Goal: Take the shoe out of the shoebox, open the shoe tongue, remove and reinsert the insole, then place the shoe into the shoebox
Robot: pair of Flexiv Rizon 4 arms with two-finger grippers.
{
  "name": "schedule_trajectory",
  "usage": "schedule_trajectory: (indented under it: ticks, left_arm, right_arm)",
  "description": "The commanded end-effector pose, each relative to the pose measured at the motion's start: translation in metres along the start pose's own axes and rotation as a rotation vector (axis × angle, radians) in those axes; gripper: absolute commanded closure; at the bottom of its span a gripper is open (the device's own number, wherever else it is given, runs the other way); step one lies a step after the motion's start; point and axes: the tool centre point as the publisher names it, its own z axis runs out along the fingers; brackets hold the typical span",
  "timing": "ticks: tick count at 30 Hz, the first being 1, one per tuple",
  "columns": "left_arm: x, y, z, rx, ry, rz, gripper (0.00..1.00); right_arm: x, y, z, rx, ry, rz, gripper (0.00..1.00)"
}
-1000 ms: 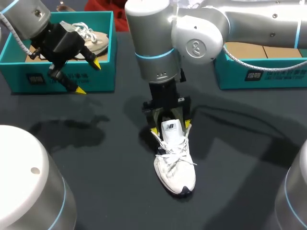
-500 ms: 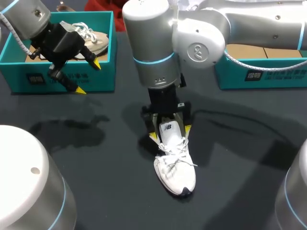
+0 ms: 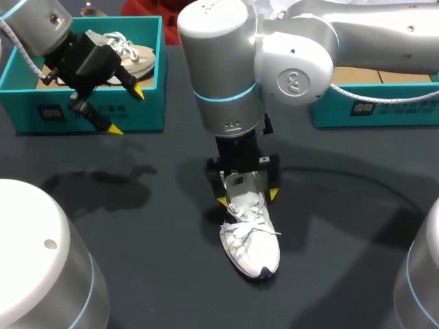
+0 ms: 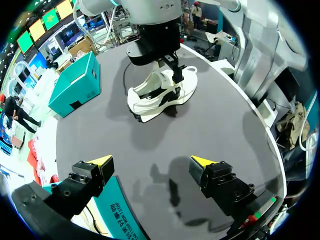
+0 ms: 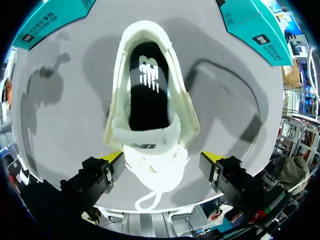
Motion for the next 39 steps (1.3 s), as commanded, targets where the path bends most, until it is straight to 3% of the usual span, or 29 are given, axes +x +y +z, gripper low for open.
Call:
schedule_trajectory:
  ticks: [1, 6, 10, 13, 16, 20, 30, 39]
  left_arm:
    - [-0.001, 0.000, 0.001, 0.000, 0.002, 0.000, 0.00]
    - [-0.001, 0.000, 0.001, 0.000, 0.002, 0.000, 0.00]
    - [-0.001, 0.000, 0.001, 0.000, 0.002, 0.000, 0.00]
    - [-0.001, 0.000, 0.001, 0.000, 0.002, 0.000, 0.00]
    - [-0.001, 0.000, 0.001, 0.000, 0.002, 0.000, 0.00]
    - [-0.001, 0.000, 0.001, 0.000, 0.002, 0.000, 0.00]
    - [-0.001, 0.000, 0.001, 0.000, 0.002, 0.000, 0.00]
    - [-0.001, 0.000, 0.001, 0.000, 0.002, 0.000, 0.00]
  right_arm:
    - [-0.006, -0.014, -0.003, -0.020, 0.016, 0.016, 0.00]
    - [-0.005, -0.030, -0.010, -0.038, 0.022, 0.039, 0.01]
    - [-0.001, -0.036, -0.017, -0.052, 0.009, 0.040, 0.26]
    - [0.001, -0.035, -0.022, -0.070, -0.003, 0.026, 0.51]
    - [0.002, -0.031, -0.025, -0.081, -0.012, 0.008, 0.58]
    - [0.003, -0.026, -0.027, -0.091, -0.016, -0.015, 0.65]
    - [0.003, -0.014, -0.020, -0.104, 0.006, -0.046, 0.67]
    - [-0.003, 0.015, -0.010, -0.121, -0.005, -0.094, 0.76]
